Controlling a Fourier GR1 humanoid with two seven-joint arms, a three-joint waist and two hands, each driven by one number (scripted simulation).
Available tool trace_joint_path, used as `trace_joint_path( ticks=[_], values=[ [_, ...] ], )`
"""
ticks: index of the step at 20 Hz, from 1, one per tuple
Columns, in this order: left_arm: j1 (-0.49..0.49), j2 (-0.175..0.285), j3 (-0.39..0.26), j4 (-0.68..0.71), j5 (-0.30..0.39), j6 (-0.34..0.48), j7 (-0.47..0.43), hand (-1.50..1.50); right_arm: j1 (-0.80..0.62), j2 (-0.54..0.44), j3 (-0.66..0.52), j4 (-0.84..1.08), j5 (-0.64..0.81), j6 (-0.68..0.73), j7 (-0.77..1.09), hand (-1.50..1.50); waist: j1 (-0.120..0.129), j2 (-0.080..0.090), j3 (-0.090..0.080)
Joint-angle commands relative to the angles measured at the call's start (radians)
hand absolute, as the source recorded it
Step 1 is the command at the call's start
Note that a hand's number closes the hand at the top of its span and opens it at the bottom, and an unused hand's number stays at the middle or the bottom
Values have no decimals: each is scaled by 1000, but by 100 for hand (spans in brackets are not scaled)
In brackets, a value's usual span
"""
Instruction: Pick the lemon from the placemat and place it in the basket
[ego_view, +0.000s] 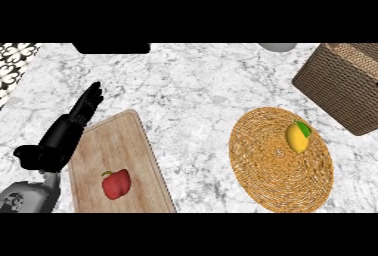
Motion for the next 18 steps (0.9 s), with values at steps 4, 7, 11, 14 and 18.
trace_joint_path(
  ticks=[4,7,11,14,18],
  values=[
    [-89,11,92,74,21,-81,9,0,51,126,-32,84,117,-38,-158,-150,1,3,1],
    [-79,-30,65,63,-13,-67,31,0,18,210,48,181,267,-120,-245,-150,8,4,1],
    [-12,-27,61,-48,-18,-80,55,0,10,289,91,309,384,-223,-358,-150,17,3,1],
    [-23,-90,39,2,-94,-42,44,0,51,324,110,310,464,-252,-404,-150,8,3,1],
    [29,-59,105,-49,-46,-115,39,0,15,345,87,478,524,-307,-533,-150,12,3,1]
  ],
)
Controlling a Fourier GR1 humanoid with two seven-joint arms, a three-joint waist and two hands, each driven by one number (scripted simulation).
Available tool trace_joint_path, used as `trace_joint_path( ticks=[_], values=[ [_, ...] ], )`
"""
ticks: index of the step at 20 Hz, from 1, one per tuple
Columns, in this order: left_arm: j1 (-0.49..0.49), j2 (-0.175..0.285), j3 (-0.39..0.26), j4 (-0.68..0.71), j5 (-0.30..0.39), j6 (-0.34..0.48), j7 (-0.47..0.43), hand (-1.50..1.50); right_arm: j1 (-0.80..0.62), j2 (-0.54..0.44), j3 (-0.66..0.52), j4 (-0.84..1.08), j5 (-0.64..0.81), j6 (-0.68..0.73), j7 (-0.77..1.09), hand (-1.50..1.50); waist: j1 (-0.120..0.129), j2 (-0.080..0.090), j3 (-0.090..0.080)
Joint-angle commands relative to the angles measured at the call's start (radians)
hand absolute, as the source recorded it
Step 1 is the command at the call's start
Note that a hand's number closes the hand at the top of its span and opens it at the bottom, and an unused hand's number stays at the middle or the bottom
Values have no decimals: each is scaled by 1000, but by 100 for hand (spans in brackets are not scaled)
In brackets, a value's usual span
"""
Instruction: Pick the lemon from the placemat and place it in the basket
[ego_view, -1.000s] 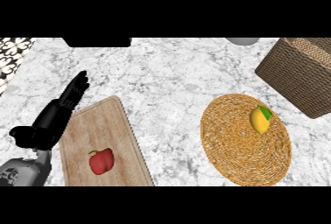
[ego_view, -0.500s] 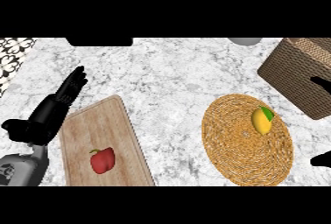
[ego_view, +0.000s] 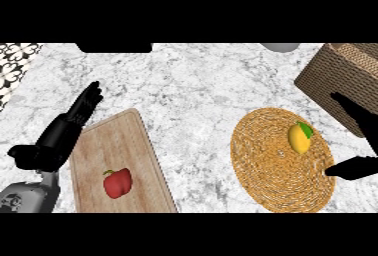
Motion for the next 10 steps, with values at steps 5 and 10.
trace_joint_path(
  ticks=[5,10],
  values=[
    [-92,-73,25,50,-78,-11,43,0,5,94,-3,29,105,-29,-78,-150,-6,-1,0],
    [13,-87,50,-37,-81,-33,38,0,-76,120,-37,119,91,7,-138,-150,-1,-1,0]
  ],
)
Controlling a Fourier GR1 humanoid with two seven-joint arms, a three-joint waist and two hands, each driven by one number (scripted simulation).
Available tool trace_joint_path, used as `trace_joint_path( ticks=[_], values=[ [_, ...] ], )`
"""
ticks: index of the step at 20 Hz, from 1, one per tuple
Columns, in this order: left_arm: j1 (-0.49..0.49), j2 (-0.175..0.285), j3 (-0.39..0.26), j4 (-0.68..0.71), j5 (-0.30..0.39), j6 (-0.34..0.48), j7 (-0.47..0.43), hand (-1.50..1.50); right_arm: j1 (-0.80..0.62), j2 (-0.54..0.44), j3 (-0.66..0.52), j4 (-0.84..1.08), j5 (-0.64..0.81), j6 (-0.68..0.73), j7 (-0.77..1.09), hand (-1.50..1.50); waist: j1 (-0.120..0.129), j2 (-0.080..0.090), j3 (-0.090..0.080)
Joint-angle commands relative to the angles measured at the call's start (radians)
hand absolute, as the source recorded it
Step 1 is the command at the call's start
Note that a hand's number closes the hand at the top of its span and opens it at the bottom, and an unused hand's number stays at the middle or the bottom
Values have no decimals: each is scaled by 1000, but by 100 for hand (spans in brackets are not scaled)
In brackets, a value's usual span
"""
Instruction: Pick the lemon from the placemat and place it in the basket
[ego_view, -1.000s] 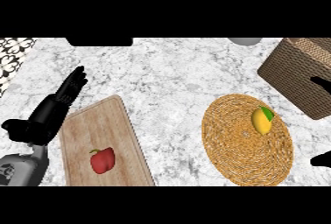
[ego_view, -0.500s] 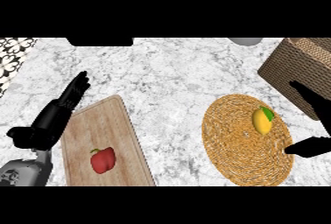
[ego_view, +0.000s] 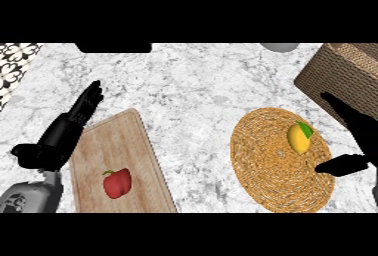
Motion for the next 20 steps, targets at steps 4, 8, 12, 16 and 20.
trace_joint_path(
  ticks=[4,8,12,16,20],
  values=[
    [-24,-47,15,3,-53,-19,32,0,25,32,-33,-11,31,30,-62,-150,-3,0,0],
    [-46,-61,33,65,-72,-38,-20,0,-44,68,-7,-8,88,61,45,-150,-2,0,0],
    [-40,-79,32,14,-79,-31,32,0,-27,81,13,15,158,40,33,-150,0,0,0],
    [-22,-48,85,30,-44,-92,-7,0,-82,120,24,108,200,11,25,-150,2,1,0],
    [27,-75,66,-74,-54,-94,51,0,3,107,-7,51,197,24,-20,-150,0,-1,0]
  ],
)
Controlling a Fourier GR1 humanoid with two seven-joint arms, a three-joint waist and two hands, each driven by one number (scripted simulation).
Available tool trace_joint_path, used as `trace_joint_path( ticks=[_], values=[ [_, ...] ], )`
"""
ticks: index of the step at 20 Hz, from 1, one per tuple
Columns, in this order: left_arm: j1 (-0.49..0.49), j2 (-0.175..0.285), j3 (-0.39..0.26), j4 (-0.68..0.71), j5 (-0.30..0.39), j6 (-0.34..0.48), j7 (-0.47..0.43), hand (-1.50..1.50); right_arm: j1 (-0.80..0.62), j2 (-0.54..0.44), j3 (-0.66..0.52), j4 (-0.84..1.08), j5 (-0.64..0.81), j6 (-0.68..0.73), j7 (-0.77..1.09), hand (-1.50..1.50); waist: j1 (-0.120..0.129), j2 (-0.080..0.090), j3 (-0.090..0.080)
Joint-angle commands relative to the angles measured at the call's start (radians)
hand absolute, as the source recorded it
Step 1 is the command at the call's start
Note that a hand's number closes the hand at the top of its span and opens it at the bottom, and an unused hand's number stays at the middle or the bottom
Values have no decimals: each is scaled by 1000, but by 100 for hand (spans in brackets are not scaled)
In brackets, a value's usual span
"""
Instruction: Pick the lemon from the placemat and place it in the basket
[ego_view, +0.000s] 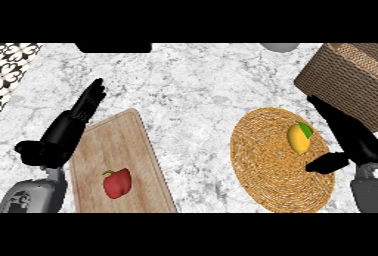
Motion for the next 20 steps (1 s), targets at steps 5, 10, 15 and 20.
trace_joint_path(
  ticks=[5,10,15,20],
  values=[
    [21,-37,3,38,-39,0,-53,0,-21,99,57,60,103,-63,48,-150,0,0,0],
    [-2,6,44,-4,9,-67,-2,0,-133,54,5,283,123,-69,-18,-150,5,1,0],
    [27,-12,49,-17,-19,-59,-2,0,-121,53,-18,288,111,-42,-36,-150,2,0,0],
    [-37,-45,36,-33,-28,-35,78,0,-73,66,-1,319,125,-65,-91,-150,-1,0,0]
  ],
)
